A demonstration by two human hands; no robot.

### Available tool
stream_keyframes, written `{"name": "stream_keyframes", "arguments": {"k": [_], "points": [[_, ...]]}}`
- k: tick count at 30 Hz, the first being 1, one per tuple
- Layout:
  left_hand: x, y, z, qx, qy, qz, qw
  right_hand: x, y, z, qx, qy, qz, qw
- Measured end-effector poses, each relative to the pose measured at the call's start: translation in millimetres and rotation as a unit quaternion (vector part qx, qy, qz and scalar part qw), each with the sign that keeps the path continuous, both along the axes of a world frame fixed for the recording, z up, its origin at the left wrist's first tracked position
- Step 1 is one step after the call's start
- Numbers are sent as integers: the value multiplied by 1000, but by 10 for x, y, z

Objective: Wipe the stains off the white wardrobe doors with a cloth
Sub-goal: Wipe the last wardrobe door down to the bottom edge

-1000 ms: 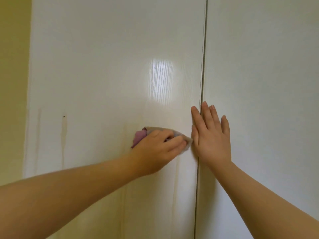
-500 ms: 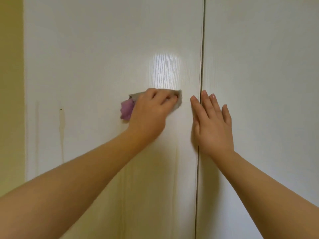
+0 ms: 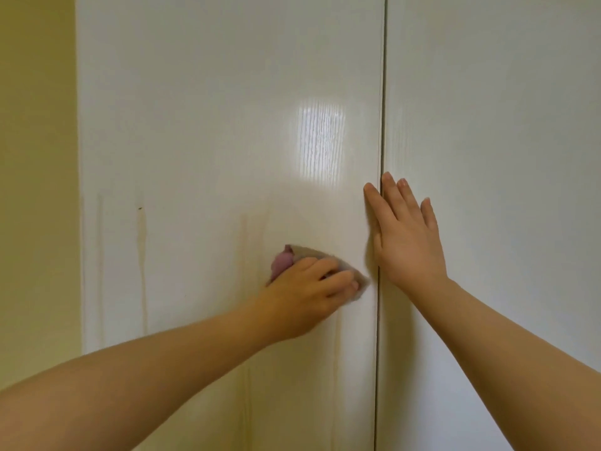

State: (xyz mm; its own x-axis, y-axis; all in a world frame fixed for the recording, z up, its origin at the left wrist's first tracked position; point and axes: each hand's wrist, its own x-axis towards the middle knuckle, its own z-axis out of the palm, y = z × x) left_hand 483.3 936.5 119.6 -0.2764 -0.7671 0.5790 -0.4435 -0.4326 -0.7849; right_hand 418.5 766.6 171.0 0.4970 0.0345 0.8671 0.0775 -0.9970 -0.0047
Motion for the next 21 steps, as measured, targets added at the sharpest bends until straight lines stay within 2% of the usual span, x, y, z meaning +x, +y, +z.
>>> {"name": "stream_keyframes", "arguments": {"k": [1, 3, 5, 6, 7, 8, 9, 11, 13, 14, 15, 17, 18, 19, 20, 21], "points": [[15, 137, 41, 21, -8, 14, 1000, -4, 1, 1, 2, -1, -1, 1000], [58, 437, 362, -36, -23, 33, 999, 4, 55, -1, 24, -5, -6, 1000], [88, 735, 734, -183, -11, 40, 982, 27, 182, 9, 66, -27, -3, 997], [82, 828, 824, -270, 23, 28, 962, 50, 273, 9, 74, -41, 6, 996], [77, 850, 796, -335, 47, 16, 941, 87, 373, 19, 63, -54, 21, 996], [93, 842, 648, -358, 55, 10, 932, 128, 495, 29, 37, -61, 40, 997], [132, 770, 427, -331, 49, 9, 942, 152, 574, 55, 7, -64, 56, 996], [163, 809, 18, -178, -1, 33, 984, 227, 787, 147, -23, -70, 86, 994], [162, 1009, 139, -58, -34, 47, 997, 281, 904, 236, -37, -78, 93, 992], [160, 1108, 378, -55, -51, 56, 996, 325, 939, 271, -44, -87, 95, 991], [159, 1166, 649, -94, -49, 60, 993, 373, 946, 297, -53, -94, 98, 989], [130, 1171, 1072, -255, 10, 42, 966, 461, 932, 283, -58, -107, 103, 987], [135, 1107, 1078, -305, 34, 25, 952, 502, 917, 260, -60, -121, 106, 985], [174, 1034, 935, -309, 33, 7, 951, 546, 904, 244, -64, -141, 108, 982], [219, 976, 661, -266, 25, 3, 964, 587, 895, 230, -70, -164, 107, 978], [232, 950, 338, -185, 7, 8, 983, 620, 884, 227, -78, -183, 102, 975]]}}
